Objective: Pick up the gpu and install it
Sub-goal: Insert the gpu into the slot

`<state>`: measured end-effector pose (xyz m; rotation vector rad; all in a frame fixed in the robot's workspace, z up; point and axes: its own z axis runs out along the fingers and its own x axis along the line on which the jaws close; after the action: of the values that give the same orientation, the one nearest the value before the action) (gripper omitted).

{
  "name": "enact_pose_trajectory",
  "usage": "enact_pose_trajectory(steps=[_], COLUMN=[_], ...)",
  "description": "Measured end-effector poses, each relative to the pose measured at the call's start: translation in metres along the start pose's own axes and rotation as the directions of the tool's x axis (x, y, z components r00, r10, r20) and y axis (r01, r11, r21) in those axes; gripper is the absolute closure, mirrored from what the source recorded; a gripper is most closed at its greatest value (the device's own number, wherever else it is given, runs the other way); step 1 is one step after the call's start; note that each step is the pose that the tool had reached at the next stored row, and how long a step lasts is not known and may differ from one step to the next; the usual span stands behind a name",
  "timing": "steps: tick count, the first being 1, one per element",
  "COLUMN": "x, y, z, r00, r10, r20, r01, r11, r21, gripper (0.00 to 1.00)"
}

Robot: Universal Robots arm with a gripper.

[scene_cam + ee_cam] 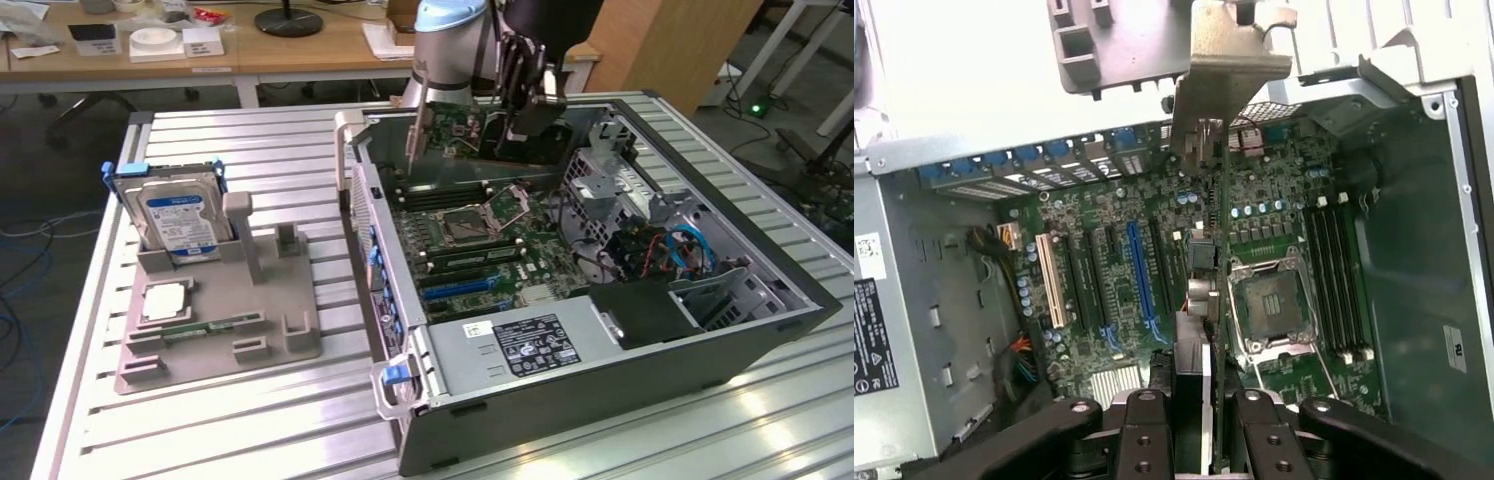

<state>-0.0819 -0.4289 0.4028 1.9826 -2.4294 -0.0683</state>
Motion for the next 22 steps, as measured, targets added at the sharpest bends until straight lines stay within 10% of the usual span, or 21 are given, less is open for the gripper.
enact_pose_trajectory(steps=[9,22], x=[0.0,0.0002], y=[-0.0024,-0.0043], z=[0.0014,0.0062], r00=[0.9981,0.9886], r10=[-0.061,-0.151], r20=[-0.001,0.0016], r01=[0.061,0.15], r11=[0.9981,0.9868], r21=[0.0059,0.0609], gripper=[0.72,0.72])
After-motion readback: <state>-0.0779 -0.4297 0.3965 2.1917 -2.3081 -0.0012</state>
